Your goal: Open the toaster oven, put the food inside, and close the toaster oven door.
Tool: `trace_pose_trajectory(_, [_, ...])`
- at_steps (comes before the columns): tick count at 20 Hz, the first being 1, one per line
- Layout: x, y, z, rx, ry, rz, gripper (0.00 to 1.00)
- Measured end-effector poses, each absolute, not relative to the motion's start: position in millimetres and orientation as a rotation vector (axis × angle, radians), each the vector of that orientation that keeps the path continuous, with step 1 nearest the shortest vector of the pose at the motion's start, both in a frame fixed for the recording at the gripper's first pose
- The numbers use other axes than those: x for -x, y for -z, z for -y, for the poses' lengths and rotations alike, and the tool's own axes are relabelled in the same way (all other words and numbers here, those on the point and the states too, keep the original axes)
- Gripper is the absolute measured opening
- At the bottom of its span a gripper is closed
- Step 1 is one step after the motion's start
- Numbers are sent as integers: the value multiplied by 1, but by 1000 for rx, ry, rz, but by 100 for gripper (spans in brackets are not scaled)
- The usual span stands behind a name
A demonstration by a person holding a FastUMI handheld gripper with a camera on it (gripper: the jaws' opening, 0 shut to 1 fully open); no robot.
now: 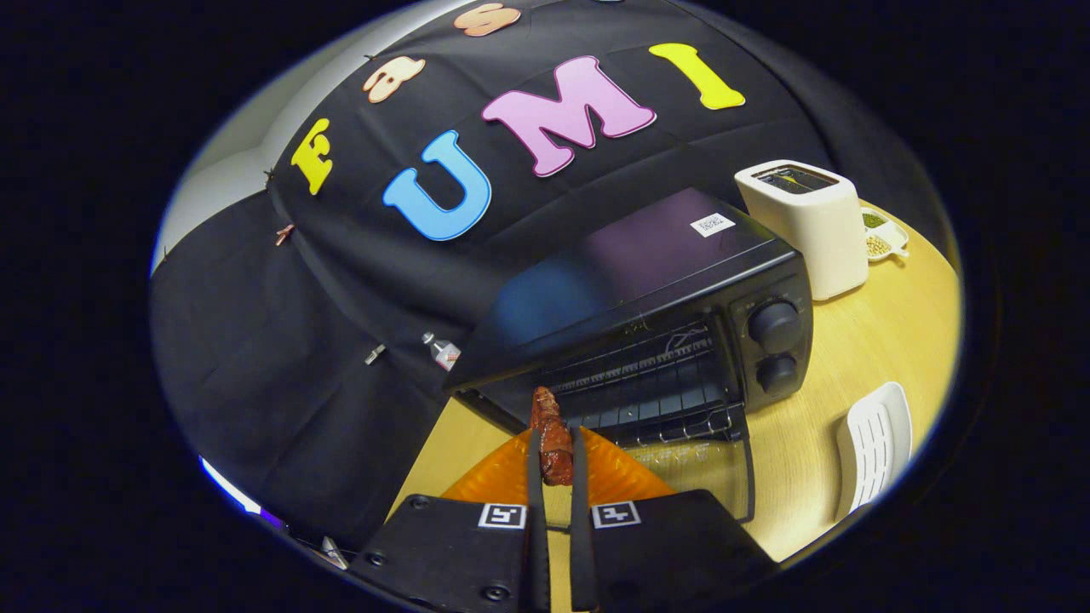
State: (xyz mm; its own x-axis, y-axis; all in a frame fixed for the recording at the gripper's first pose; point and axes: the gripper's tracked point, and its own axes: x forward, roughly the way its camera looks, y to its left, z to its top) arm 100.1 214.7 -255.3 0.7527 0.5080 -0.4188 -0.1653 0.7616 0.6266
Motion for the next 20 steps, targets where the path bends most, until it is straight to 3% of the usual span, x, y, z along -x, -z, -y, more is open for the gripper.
trace_pose_trajectory(8, [-164, 279, -213, -639, -300, -505, 14])
trace_pose_trajectory(20, [-192, 320, -211, -531, -251, -517, 15])
